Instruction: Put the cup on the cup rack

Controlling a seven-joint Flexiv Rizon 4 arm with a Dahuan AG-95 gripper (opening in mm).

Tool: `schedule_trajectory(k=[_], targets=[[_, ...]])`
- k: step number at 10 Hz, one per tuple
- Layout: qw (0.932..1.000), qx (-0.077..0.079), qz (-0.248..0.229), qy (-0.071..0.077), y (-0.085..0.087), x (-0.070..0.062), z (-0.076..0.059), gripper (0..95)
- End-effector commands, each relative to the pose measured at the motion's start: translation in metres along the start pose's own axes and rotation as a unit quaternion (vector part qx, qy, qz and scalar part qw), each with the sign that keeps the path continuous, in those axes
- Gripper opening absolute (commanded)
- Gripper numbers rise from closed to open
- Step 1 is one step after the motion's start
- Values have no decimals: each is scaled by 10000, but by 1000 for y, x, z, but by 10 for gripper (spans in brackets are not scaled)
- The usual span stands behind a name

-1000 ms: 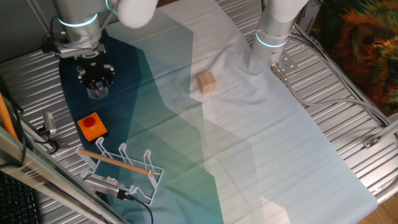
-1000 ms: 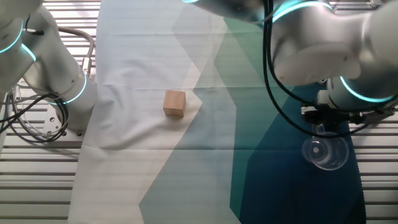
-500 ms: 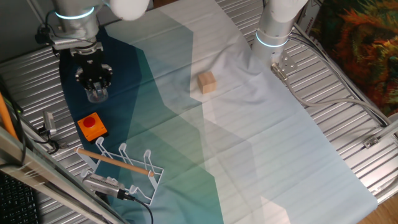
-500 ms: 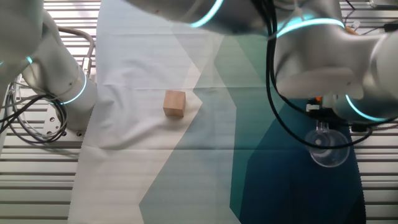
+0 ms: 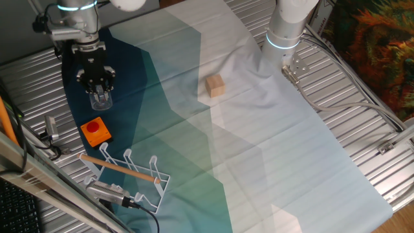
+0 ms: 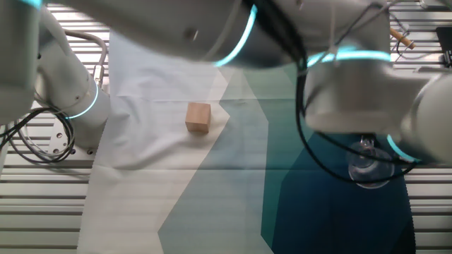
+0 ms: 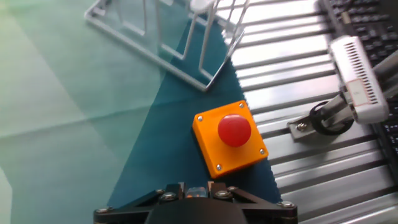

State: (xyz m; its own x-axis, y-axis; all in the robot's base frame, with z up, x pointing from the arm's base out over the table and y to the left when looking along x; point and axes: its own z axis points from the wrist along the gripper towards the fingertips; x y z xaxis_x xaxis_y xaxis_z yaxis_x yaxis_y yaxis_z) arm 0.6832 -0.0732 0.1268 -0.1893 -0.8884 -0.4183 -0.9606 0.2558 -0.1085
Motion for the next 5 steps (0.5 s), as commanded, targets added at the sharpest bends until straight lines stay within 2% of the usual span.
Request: schedule_trajectory(k=[1, 2, 3, 5], targets=[[9996, 59, 121, -248, -1, -1, 0, 0], [9989, 81, 188, -411, -1, -1, 0, 0], [9983, 121, 244, -511, -1, -1, 0, 0], [9976, 152, 295, -603, -1, -1, 0, 0]])
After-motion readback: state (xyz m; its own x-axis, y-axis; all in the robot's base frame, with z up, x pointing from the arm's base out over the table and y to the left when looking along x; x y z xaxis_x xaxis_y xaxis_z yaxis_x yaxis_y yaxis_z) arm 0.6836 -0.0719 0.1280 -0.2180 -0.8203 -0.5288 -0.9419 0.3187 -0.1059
